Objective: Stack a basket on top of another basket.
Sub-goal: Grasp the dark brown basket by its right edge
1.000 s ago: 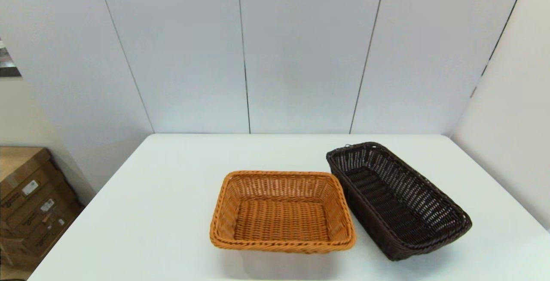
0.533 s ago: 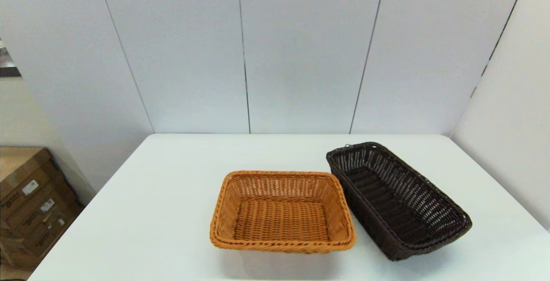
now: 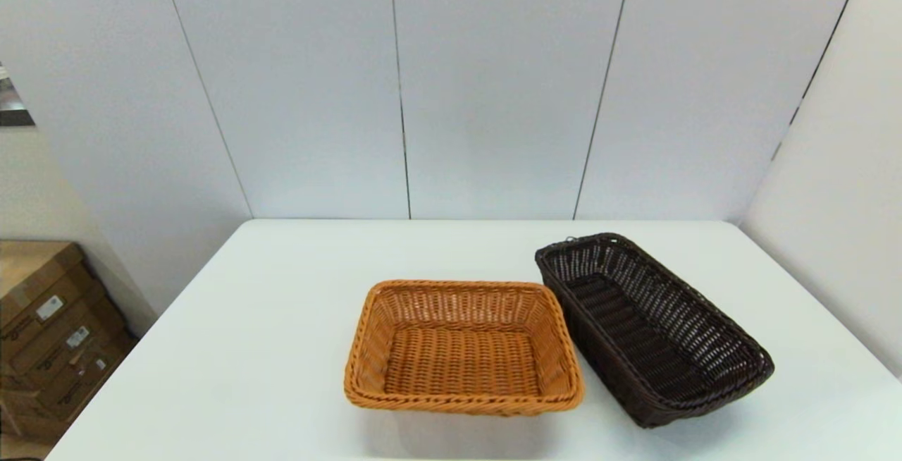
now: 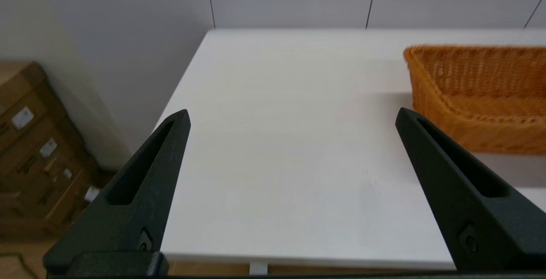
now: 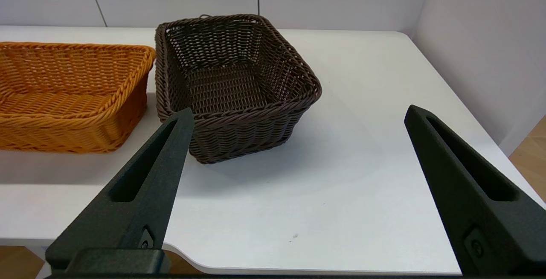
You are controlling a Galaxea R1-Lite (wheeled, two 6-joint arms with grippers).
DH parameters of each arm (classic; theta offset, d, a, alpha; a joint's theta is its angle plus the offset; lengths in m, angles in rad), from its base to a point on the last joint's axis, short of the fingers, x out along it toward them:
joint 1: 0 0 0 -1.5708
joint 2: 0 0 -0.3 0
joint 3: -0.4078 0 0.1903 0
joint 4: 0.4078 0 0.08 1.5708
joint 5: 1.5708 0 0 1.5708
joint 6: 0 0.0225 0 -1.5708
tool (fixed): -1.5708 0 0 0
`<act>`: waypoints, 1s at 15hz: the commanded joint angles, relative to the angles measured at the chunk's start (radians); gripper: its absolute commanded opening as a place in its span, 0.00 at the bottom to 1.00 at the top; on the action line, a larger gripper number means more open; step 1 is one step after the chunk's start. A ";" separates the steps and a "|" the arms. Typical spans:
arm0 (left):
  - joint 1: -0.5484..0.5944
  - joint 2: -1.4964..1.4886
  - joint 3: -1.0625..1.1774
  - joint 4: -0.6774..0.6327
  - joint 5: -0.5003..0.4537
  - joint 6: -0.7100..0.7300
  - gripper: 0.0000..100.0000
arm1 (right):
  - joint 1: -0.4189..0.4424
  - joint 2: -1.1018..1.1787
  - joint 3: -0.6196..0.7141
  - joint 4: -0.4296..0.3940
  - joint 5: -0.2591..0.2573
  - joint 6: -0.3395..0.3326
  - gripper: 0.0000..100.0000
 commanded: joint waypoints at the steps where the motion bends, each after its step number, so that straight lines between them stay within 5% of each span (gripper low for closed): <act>1: -0.001 -0.002 0.018 -0.010 0.001 -0.002 1.00 | 0.000 -0.001 0.000 0.000 0.000 0.000 1.00; 15: 0.001 -0.002 0.018 -0.012 0.005 -0.024 1.00 | 0.000 -0.001 0.000 0.000 0.000 0.000 1.00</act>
